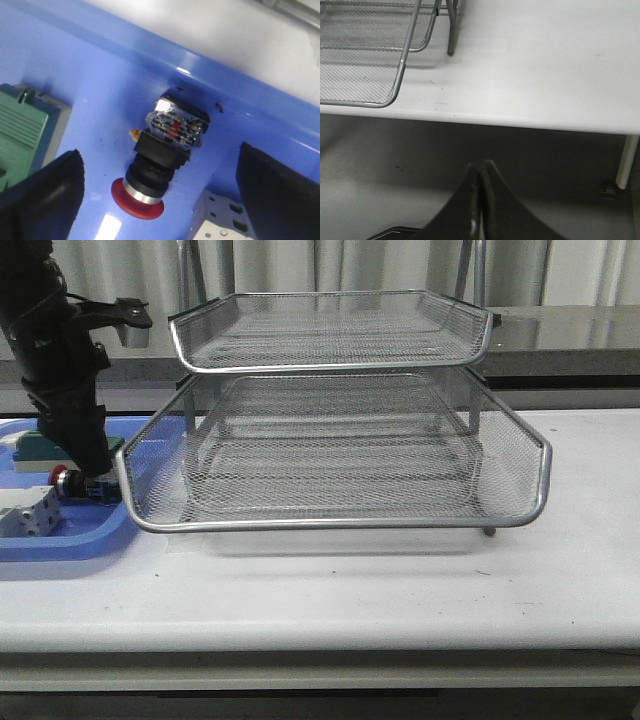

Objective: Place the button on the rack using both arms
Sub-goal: 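Lower the left gripper onto the red push-button switch and grasp it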

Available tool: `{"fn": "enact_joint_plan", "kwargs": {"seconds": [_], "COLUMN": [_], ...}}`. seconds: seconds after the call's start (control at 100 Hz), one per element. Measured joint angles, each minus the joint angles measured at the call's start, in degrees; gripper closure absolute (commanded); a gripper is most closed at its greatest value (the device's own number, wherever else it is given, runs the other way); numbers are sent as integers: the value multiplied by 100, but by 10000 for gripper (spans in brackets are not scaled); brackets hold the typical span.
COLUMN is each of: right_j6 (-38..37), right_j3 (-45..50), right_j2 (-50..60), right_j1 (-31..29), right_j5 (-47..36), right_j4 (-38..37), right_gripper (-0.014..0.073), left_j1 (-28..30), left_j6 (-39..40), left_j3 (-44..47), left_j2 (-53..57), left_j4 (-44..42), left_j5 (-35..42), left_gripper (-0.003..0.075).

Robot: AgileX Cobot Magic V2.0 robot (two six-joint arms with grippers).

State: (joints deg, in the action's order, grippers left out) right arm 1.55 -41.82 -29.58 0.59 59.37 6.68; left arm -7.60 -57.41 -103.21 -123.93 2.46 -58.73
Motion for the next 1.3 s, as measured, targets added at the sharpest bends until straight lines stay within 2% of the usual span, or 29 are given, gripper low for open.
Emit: {"fn": "enact_joint_plan", "kwargs": {"seconds": [0.59, 0.98, 1.09, 1.3], "right_j6": [-9, -9, -9, -9], "right_j3": [0, 0, 0, 0], "right_j2": [0, 0, 0, 3], "right_j1": [0, 0, 0, 0], "right_j5": [0, 0, 0, 0], "right_j4": [0, -10, -10, -10], "right_gripper": [663, 663, 663, 663], "left_j1": [0, 0, 0, -9], "left_j6": [-397, -422, -426, -435], "left_j3": [-12, -112, -112, -101], "left_j2": [-323, -605, -666, -675], "left_j4": [-40, 92, 111, 130], "left_j5": [675, 719, 729, 664], "left_gripper": [121, 129, 219, 519]}}
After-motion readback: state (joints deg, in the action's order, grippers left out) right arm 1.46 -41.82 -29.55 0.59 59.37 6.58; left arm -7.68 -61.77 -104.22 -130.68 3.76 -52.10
